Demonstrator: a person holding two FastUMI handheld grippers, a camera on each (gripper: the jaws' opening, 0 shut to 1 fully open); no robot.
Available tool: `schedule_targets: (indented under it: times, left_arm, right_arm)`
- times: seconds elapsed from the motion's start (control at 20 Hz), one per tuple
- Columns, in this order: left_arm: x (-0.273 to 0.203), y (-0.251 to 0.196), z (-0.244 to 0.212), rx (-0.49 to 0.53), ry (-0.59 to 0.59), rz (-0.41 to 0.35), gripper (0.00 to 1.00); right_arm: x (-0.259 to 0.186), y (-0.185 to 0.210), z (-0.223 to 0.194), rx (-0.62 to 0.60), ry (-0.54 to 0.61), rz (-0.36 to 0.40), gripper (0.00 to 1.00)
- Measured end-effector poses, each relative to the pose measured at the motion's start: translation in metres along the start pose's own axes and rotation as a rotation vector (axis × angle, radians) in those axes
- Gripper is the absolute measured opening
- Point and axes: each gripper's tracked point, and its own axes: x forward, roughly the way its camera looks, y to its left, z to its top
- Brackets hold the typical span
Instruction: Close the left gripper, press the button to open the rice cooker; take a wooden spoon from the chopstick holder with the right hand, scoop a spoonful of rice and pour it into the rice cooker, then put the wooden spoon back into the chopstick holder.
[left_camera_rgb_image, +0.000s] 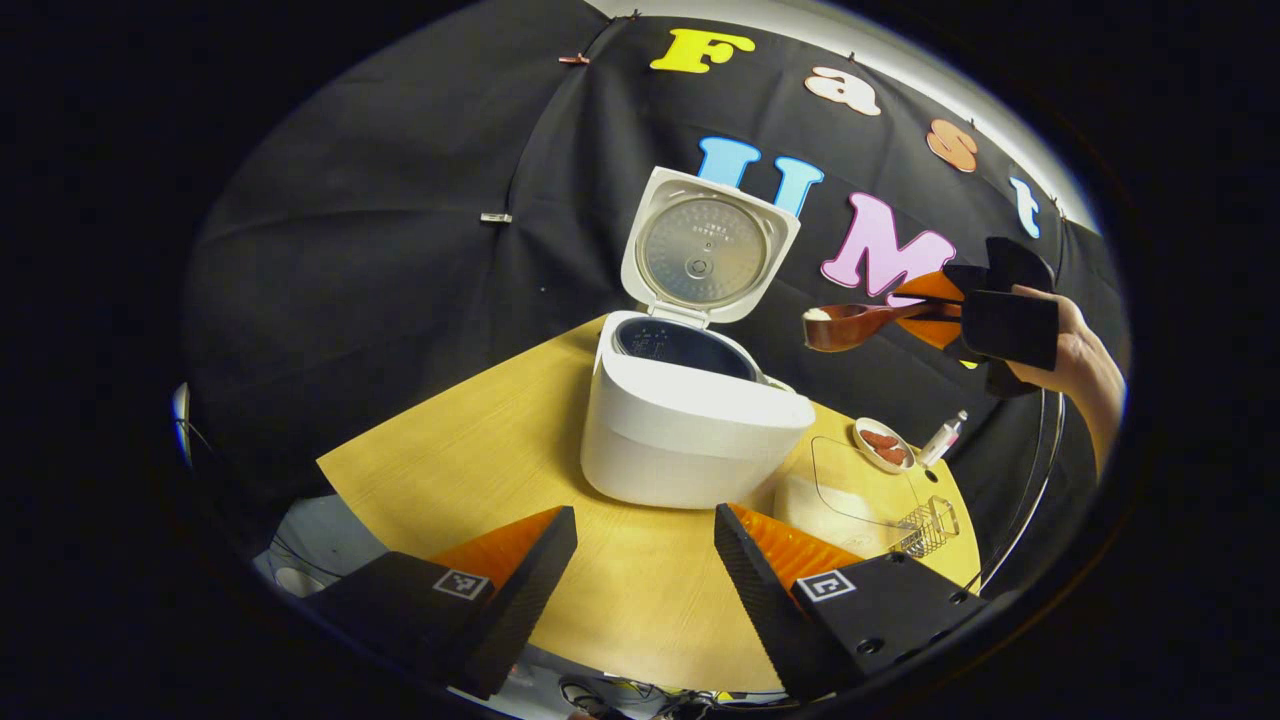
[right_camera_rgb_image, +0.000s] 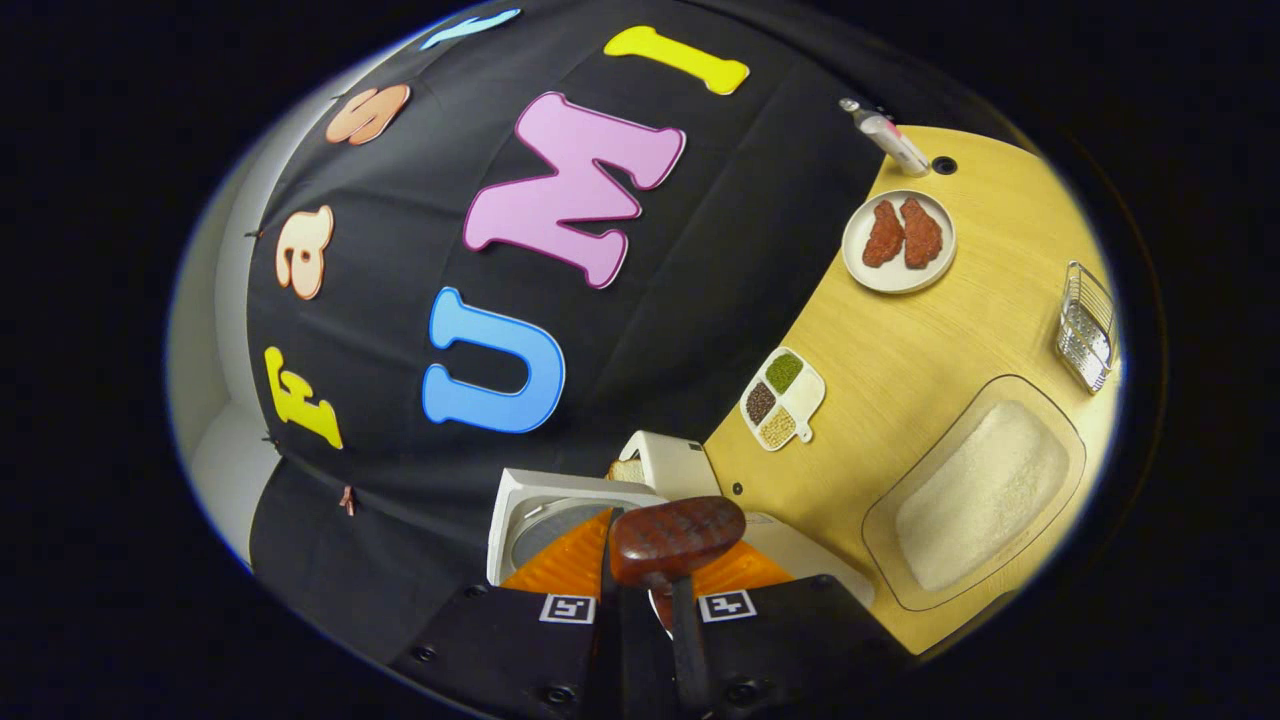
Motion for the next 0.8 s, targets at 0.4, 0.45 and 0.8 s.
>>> schedule_targets:
  times: [0.4,0.45,0.8]
  left_arm:
    - [-0.005,0.011,0.013,-0.003,-0.007,0.006,0.96]
    - [-0.007,0.011,0.014,-0.009,-0.007,0.006,0.96]
    - [-0.013,0.023,0.011,-0.054,-0.004,0.019,0.97]
  right_arm:
    - [0.053,0.031,-0.049,-0.202,0.014,0.034,0.23]
    - [0.058,0.033,-0.054,-0.254,0.013,0.037,0.23]
    - [0.09,0.046,-0.092,-0.623,0.017,0.073,0.23]
